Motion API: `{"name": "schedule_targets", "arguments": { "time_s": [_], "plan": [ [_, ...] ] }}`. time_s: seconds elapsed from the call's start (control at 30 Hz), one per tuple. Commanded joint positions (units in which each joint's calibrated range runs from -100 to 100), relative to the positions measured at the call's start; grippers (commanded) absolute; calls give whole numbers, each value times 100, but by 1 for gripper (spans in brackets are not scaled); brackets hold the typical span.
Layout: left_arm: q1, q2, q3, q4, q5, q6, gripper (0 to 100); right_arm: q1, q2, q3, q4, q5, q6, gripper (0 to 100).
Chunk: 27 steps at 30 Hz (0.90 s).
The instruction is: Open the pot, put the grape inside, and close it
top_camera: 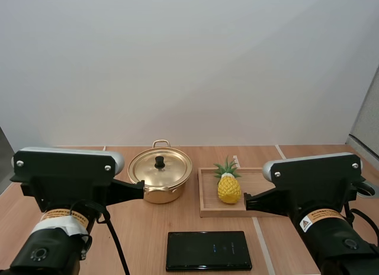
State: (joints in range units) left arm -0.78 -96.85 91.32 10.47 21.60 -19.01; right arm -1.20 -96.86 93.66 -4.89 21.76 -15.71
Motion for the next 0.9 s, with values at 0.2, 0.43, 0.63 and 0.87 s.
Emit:
{"name": "schedule_targets", "arguments": {
  "time_s": [0.2, 0.43, 0.63, 0.87],
  "plan": [
    [4, -40, 868, 183, -600, 57, 0, 7, -9, 148, -103, -137, -33, 0],
    [4, -40, 868, 50, 165, 47, 0, 7, -9, 148, 185, 1348, -4, 0],
    [4, -40, 868, 50, 615, 47, 0, 7, -9, 165, 410, 1348, -4, 0],
    [4, -40, 868, 50, 615, 47, 0, 7, -9, 634, 306, 705, -4, 0]
  ]
}}
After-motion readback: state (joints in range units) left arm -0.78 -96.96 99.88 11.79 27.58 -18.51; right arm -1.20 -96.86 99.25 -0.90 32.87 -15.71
